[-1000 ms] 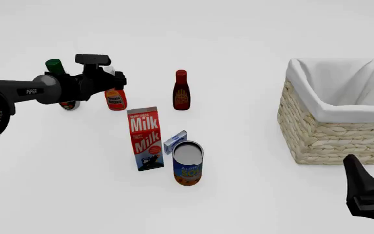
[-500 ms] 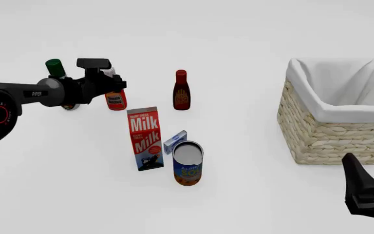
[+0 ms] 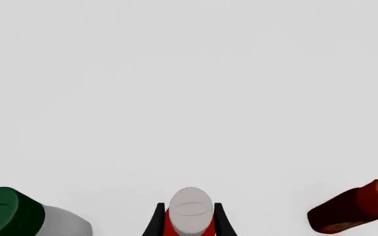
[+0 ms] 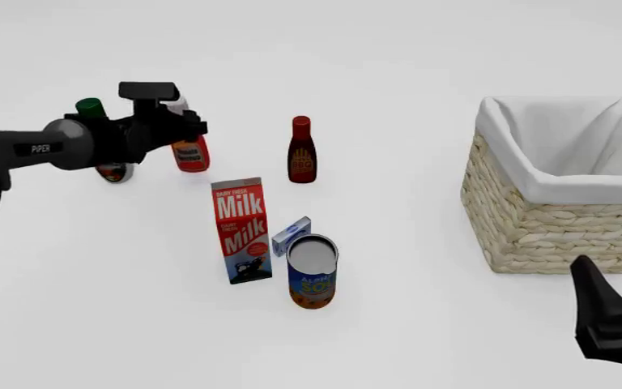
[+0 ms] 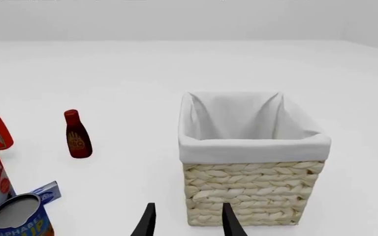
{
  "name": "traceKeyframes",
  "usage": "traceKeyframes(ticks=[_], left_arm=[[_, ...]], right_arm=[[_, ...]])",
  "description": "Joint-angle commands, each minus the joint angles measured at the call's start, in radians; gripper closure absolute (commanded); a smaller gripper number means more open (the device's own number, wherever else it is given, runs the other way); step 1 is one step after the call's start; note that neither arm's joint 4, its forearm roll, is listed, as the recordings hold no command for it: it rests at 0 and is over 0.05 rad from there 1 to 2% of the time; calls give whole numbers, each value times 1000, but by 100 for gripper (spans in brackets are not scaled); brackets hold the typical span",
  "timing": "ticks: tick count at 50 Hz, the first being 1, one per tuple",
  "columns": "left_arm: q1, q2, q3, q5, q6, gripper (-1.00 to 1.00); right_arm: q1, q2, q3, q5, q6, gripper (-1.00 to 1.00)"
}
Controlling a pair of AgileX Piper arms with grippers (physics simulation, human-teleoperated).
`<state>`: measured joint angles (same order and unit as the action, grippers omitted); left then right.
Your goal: Pick the ketchup and place it in the basket.
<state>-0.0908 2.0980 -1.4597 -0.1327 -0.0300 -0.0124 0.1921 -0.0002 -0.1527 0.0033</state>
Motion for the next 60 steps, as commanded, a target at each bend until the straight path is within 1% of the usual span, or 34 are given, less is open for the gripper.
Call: traceKeyframes(ticks=[1, 14, 28, 29, 32, 35, 38, 40, 42, 46, 53, 56, 59, 60], left_arm=[[-7, -113, 31, 26, 21, 100], [-13, -229, 75, 58, 25, 100], [-38, -369, 136, 111, 21, 100], [-45, -396, 153, 118, 19, 100], [-50, -419, 170, 123, 15, 100], [-67, -471, 201, 136, 10, 100], [-84, -533, 224, 165, -2, 100], [-88, -548, 230, 171, -1, 100], [-105, -590, 247, 194, -9, 100], [-123, -648, 270, 224, -9, 100], [-140, -748, 305, 273, -6, 100], [-143, -784, 327, 289, -7, 100], [-152, -835, 347, 320, -4, 100], [-158, -845, 351, 328, 0, 100]], right_arm=[[-2, -35, 0, 26, -3, -100], [-7, -94, 0, 74, -10, -100], [-5, -106, 0, 79, -20, -100], [-4, -116, 0, 87, -29, -100], [-1, -110, 0, 83, -32, -100], [-3, -105, 0, 80, -35, -100], [-2, -117, -1, 85, -43, -100], [-2, -112, 0, 82, -43, -100], [-4, -113, -1, 79, -39, -100], [3, -106, -1, 74, -55, -100], [3, -138, -10, 102, -62, -100], [19, -152, -26, 123, -64, -100], [47, -164, -49, 149, -91, -100], [67, -166, -57, 156, -88, -100]])
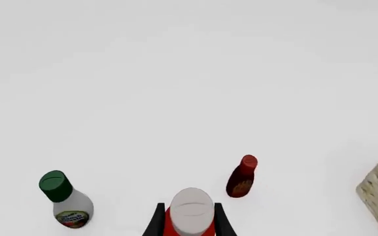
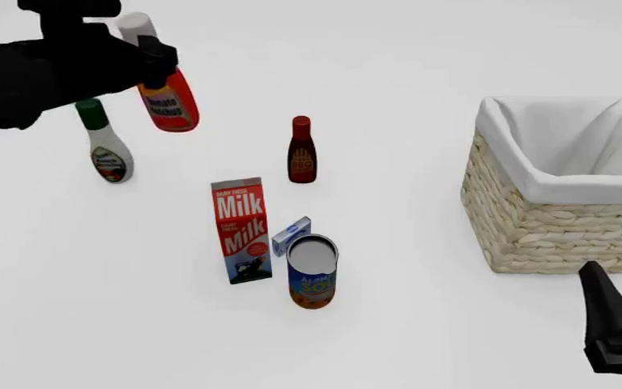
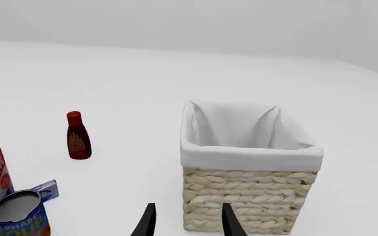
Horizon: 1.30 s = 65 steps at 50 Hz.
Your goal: Pick the ketchup and place it in the basket.
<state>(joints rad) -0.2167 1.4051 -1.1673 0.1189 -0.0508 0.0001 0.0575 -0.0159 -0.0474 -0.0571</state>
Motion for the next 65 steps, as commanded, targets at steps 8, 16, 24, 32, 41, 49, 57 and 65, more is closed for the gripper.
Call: traceKeyframes(ticks=[8, 16, 24, 32, 41, 49, 57, 65], left_arm=[[-73, -243, 94, 146, 22, 100], [-139, -326, 116, 217, 18, 100], [-194, -366, 113, 277, 41, 100], [-250, -398, 118, 322, 54, 100], [-313, -410, 121, 352, 52, 100], [-369, -403, 74, 390, 82, 100], [-427, -374, 19, 415, 107, 100], [-459, -358, -19, 432, 113, 100]], right_arm=[[146, -9, -104, 91, -127, -100], [252, 30, -174, 113, -182, -100], [318, 138, -208, 86, -214, -100], [440, 234, -289, 85, -191, -100], [549, 328, -375, 79, -157, -100], [666, 437, -419, 49, -132, -100], [724, 519, -461, 34, -138, -100], [779, 575, -491, 26, -109, -100]])
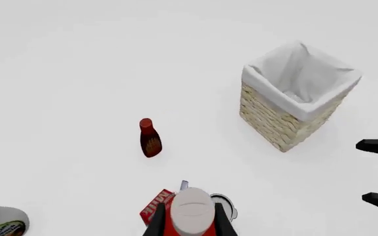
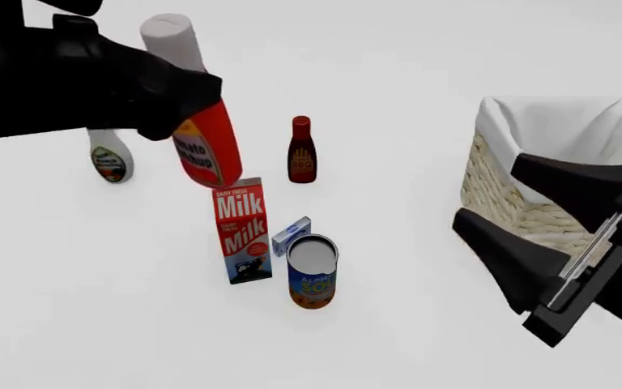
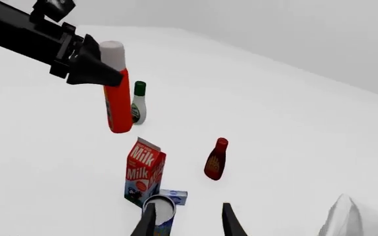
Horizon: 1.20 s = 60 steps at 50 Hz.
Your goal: Pick the ketchup and place it in the basket.
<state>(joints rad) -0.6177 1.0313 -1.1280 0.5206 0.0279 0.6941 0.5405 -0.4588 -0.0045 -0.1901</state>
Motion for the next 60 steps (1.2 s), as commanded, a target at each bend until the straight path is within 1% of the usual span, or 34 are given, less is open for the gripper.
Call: traceKeyframes(ticks=[1, 4, 8, 13, 19, 26, 31, 32, 45, 60], left_arm=[[-66, 20, -70, 38, 37, 100], [-77, 27, -85, 43, 46, 100], [-94, 36, -95, 46, 39, 100], [-101, 43, -91, 41, 42, 100], [-126, 47, -86, 38, 42, 100], [-132, 55, -78, 29, 42, 100], [-140, 58, -76, 27, 42, 100], [-139, 58, -74, 26, 43, 100], [-153, 54, -55, 17, 30, 100], [-161, 50, -53, 20, 29, 100]], right_arm=[[106, 111, -53, -21, 41, -100], [125, 131, -65, -27, 52, -100], [143, 155, -83, -38, 61, -100], [157, 183, -92, -52, 53, -100], [170, 247, -125, -60, 41, -100], [198, 306, -169, -62, 35, -100], [212, 342, -202, -67, 36, -100], [220, 348, -212, -64, 48, -100], [242, 414, -246, -85, 58, -100], [251, 489, -316, -95, 28, -100]])
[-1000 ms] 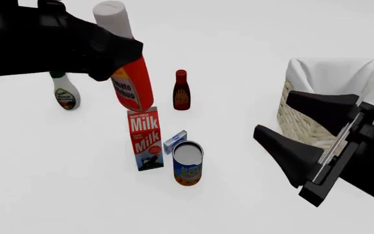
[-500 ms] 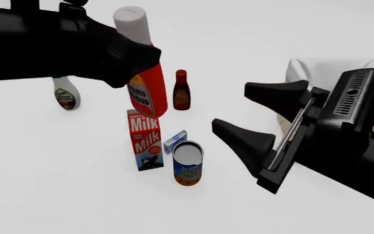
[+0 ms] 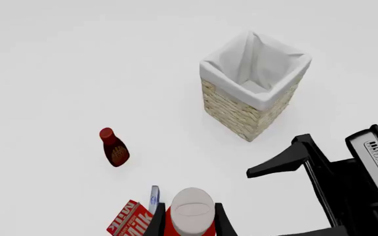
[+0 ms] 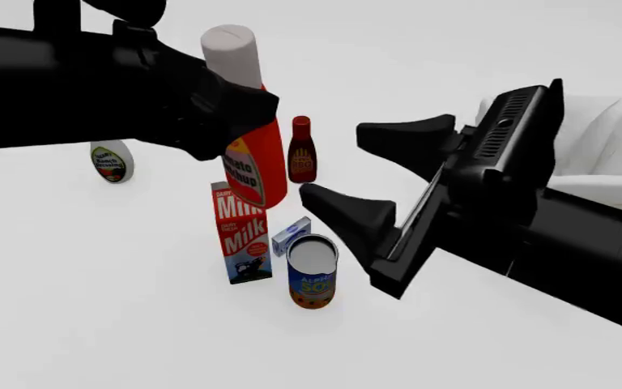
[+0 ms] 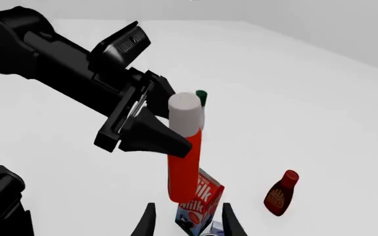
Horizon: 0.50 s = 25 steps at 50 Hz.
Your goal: Pick the ketchup and place it in the basket.
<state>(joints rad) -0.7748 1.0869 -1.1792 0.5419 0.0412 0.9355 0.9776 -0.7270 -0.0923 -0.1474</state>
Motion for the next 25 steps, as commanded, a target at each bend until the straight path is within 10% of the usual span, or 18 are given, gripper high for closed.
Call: traceKeyframes(ticks=[1, 25], left_arm=[[-3, -6, -2, -2, 15, 100], [-14, -5, 10, -13, 5, 100]], right_arm=[[9, 57, -50, -11, -18, -100], [4, 149, -108, -53, -10, -100]])
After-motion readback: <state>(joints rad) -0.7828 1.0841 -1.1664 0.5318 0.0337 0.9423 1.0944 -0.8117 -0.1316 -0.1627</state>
